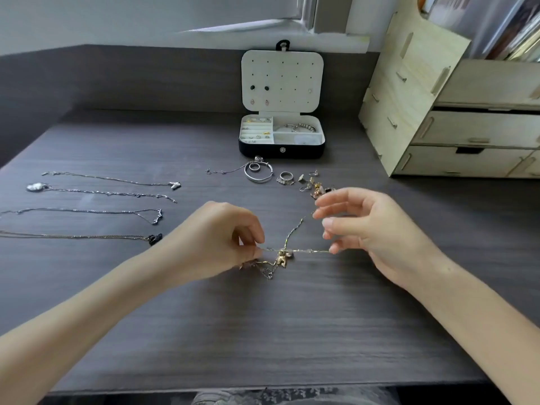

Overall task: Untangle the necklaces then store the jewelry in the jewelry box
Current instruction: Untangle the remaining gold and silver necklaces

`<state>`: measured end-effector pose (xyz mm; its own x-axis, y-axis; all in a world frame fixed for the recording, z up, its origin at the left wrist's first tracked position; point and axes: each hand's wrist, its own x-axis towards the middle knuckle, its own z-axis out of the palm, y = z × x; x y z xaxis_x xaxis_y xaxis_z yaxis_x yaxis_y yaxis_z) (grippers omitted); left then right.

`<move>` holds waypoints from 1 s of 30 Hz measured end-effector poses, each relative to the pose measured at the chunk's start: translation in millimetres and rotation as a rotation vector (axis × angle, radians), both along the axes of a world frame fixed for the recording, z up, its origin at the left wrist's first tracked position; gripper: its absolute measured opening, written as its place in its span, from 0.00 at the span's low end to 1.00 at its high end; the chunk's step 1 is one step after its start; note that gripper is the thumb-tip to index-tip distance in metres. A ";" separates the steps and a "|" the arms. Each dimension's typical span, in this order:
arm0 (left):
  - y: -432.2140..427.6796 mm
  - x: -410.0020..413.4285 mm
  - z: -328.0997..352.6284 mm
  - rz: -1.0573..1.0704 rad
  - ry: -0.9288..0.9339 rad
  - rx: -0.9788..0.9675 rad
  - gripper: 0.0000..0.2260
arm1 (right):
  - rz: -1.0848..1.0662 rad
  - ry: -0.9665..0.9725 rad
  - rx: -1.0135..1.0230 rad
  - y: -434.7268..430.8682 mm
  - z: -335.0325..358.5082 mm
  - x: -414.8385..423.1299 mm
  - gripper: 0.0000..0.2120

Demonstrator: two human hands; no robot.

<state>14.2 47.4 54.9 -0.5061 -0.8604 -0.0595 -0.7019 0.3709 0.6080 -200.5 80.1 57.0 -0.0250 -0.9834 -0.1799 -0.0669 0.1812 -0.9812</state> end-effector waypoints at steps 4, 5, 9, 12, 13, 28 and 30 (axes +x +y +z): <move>-3.1 -2.3 -6.3 -0.062 0.030 -0.070 0.08 | -0.013 0.231 -0.064 1.7 -12.8 -1.4 0.11; -4.2 -3.2 -7.3 -0.074 0.051 -0.076 0.07 | -0.006 0.284 -0.084 1.9 -14.5 -1.6 0.11; -9.6 -6.1 -6.5 -0.140 0.218 0.030 0.05 | 0.021 0.621 -0.214 2.4 -16.6 -1.3 0.09; -6.8 -8.3 -1.7 -0.225 0.305 0.149 0.04 | 0.035 0.791 -0.291 2.7 -16.7 -0.4 0.08; -4.8 -9.1 -1.0 -0.252 0.310 0.166 0.04 | 0.046 0.816 -0.296 2.7 -16.7 -0.1 0.07; 10.6 2.8 -1.9 -0.536 -0.008 -0.133 0.07 | 0.386 1.127 -0.460 -0.6 -13.5 7.1 0.10; 8.7 3.3 0.8 -0.554 0.011 -0.139 0.08 | 0.477 1.129 -0.465 -4.4 -14.3 9.6 0.11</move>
